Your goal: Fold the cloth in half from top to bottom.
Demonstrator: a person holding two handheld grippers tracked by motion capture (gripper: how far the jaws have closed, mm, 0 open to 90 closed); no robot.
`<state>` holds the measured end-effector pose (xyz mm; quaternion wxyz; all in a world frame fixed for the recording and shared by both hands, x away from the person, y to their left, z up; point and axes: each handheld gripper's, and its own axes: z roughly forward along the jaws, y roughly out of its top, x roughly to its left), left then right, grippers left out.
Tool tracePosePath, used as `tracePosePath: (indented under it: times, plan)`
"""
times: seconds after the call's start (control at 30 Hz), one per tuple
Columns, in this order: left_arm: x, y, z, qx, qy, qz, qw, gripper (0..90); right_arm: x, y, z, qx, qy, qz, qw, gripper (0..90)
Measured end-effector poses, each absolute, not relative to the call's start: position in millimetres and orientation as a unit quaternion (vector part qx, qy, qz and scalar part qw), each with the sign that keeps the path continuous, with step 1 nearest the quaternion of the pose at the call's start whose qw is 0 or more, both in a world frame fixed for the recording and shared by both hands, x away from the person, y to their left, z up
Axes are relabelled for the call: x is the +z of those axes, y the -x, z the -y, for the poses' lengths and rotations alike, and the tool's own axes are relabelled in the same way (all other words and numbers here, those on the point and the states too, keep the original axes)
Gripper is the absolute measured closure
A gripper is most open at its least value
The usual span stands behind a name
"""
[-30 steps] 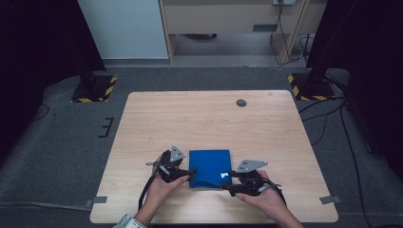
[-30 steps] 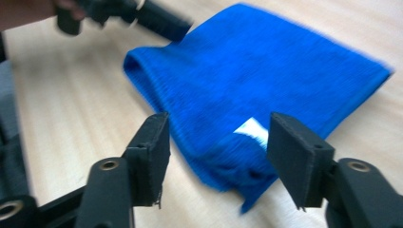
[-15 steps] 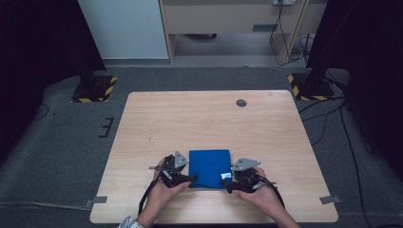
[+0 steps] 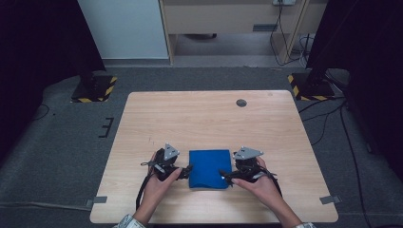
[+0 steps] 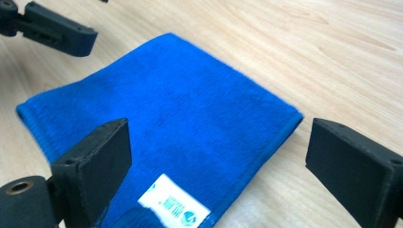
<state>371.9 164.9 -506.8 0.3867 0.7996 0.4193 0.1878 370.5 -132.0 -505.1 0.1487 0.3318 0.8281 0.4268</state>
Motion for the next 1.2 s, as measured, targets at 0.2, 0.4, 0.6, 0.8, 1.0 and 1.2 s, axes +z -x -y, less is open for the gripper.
tracePosePath:
  times: [0.2,0.4,0.6,0.8,1.0,1.2]
  plan:
    - [-504,-376,-176,0.197,-0.792,-0.43,0.385,4.7,-501,-377,136,0.433,-0.34,-0.819,0.158,8.1]
    - [-502,-379,-187,0.201,-0.787,-0.438,0.386,4.4,-495,-385,141,0.441,-0.354,-0.808,0.163,8.1]
    - [-502,-384,-200,0.205,-0.781,-0.445,0.388,4.8,-491,-386,160,0.445,-0.372,-0.797,0.169,7.6]
    - [-502,-388,-216,0.21,-0.774,-0.455,0.387,5.3,-489,-392,182,0.446,-0.394,-0.782,0.184,7.6]
    - [-501,-392,-229,0.216,-0.768,-0.465,0.385,5.5,-490,-395,200,0.444,-0.414,-0.771,0.191,7.6]
    - [-502,-394,-237,0.217,-0.763,-0.473,0.383,5.6,-493,-399,212,0.434,-0.431,-0.767,0.196,7.6]
